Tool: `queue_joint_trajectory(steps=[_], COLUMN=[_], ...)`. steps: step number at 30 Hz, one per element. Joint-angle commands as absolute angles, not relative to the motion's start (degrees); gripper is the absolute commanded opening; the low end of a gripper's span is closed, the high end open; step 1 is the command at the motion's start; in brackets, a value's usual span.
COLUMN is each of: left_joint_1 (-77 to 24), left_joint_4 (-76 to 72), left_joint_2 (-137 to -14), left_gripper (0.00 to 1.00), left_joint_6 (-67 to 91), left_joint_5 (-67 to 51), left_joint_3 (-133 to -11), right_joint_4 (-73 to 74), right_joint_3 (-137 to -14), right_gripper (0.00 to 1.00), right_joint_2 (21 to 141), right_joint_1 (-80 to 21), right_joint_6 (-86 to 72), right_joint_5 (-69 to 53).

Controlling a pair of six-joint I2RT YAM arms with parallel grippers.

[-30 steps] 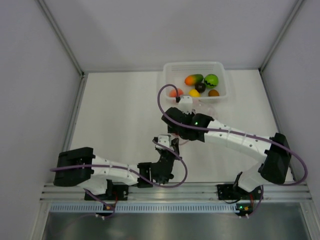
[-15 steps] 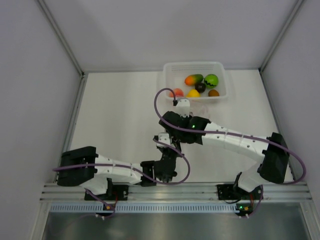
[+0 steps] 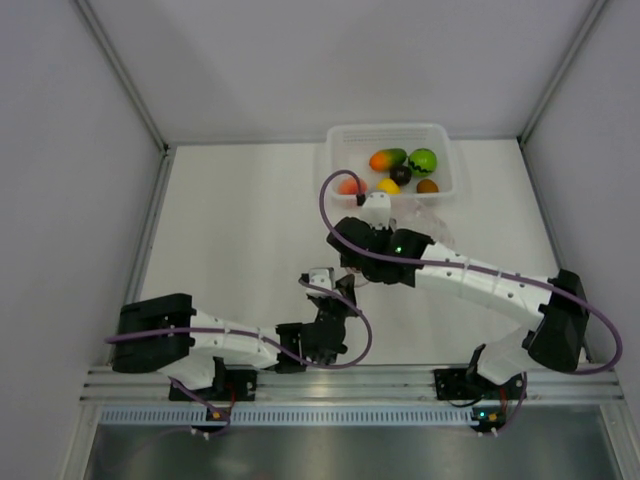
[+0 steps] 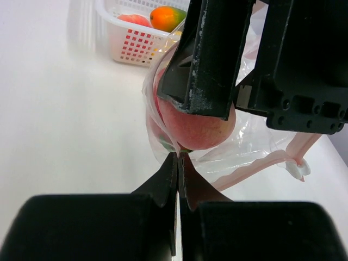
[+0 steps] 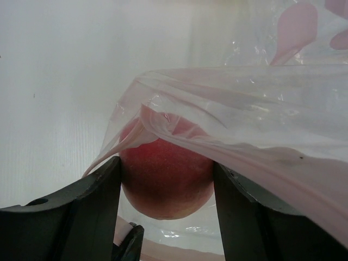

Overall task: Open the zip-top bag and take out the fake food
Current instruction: Adjust the zipper food storage bag at the center of the board, then pick up the fake fruit from the zipper food storage bag.

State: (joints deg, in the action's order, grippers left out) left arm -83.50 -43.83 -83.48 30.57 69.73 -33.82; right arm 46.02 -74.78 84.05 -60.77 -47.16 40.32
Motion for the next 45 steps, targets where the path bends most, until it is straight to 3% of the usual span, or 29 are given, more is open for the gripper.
queue_joint_trajectory(steps=[1, 12, 21, 28, 45], left_joint_1=[-83.58, -83.76, -84.73, -84.73, -84.73], left_joint_4=[-46.41, -46.32, -46.32, -46.23, -45.79], left_joint_2=[-82.61, -82.18, -79.11, -78.05, -69.97], left_gripper=[0.00, 0.00, 0.00, 0.00, 0.00], left_joint_6=[31.73, 35.51, 31.56, 32.87, 27.33], left_joint_5=[69.70, 68.38, 67.41, 69.96, 67.68], left_joint_3=[-32.87, -29.44, -29.97, -27.16, -29.27], right_joint_4=[48.25, 43.16, 37.18, 37.18, 36.65], right_joint_3=[-78.57, -74.80, -71.63, -71.02, -71.36], right_gripper=[0.00, 0.00, 0.00, 0.00, 0.00], right_joint_2=[82.62, 77.17, 79.45, 76.64, 83.58], right_joint_1=[-59.77, -59.50, -59.59, -59.59, -63.72], right_joint_6=[-44.83, -43.42, -37.62, -36.31, -26.54], right_joint_5=[38.69, 38.76, 30.86, 33.14, 26.63])
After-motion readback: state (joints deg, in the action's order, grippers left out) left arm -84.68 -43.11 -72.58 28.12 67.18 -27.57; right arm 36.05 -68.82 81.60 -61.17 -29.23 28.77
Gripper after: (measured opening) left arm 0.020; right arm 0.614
